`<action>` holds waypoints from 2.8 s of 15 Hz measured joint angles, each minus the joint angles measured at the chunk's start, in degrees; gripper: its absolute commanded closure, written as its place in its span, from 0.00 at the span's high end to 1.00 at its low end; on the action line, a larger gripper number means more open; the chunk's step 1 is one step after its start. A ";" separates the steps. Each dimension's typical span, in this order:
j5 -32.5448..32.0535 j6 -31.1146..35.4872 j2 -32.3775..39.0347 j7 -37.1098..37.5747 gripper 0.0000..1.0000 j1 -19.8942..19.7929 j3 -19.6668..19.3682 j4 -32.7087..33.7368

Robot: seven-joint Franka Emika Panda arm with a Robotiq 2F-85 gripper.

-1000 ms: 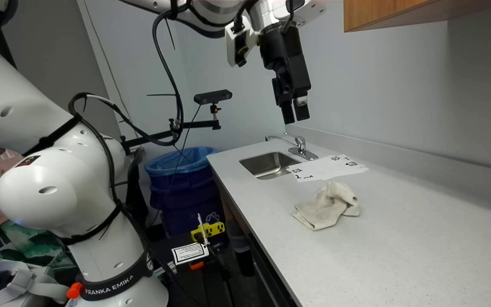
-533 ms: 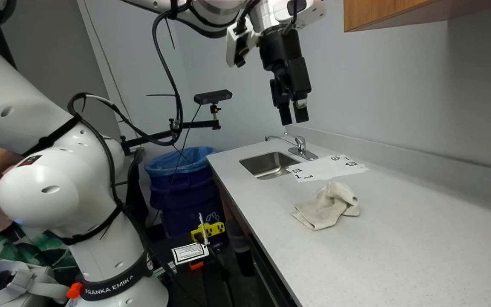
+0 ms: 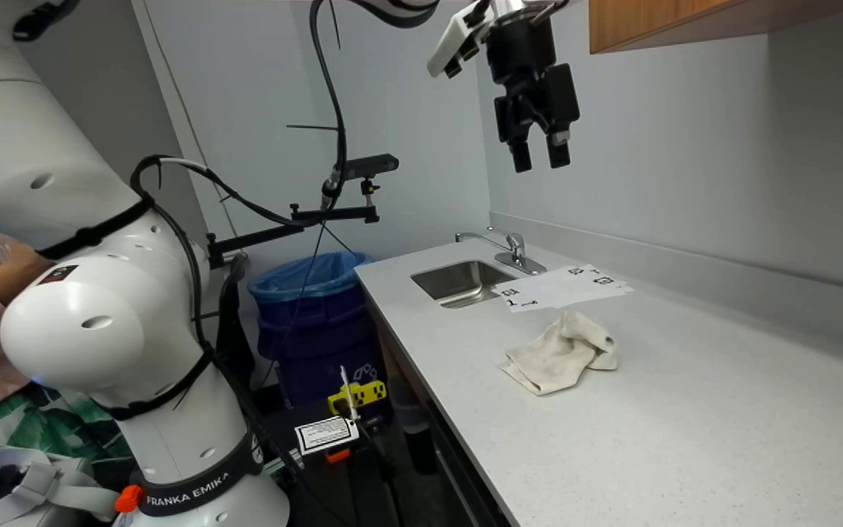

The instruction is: Use the white towel to wipe the counter

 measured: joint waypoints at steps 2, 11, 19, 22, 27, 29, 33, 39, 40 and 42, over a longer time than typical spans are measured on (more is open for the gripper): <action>0.05 -0.04 1.93 0.00 1.00 0.04 0.00 1.55; -0.05 0.36 2.34 0.45 1.00 0.04 0.01 1.41; -0.05 8.48 6.32 4.48 1.00 1.29 1.10 -5.46; -0.56 14.86 10.08 8.20 1.00 2.26 2.42 -7.51; -3.74 24.89 19.05 15.51 1.00 4.39 3.55 -6.87; -4.15 26.82 22.43 17.52 1.00 5.02 3.46 -5.81; -4.15 27.61 28.09 20.30 1.00 6.44 2.67 -3.01; -4.14 27.61 28.75 20.35 1.00 6.69 2.24 -2.76; -4.14 27.61 28.79 20.29 1.00 6.72 2.17 -2.81; -4.14 27.61 29.15 20.08 1.00 6.73 1.98 -2.82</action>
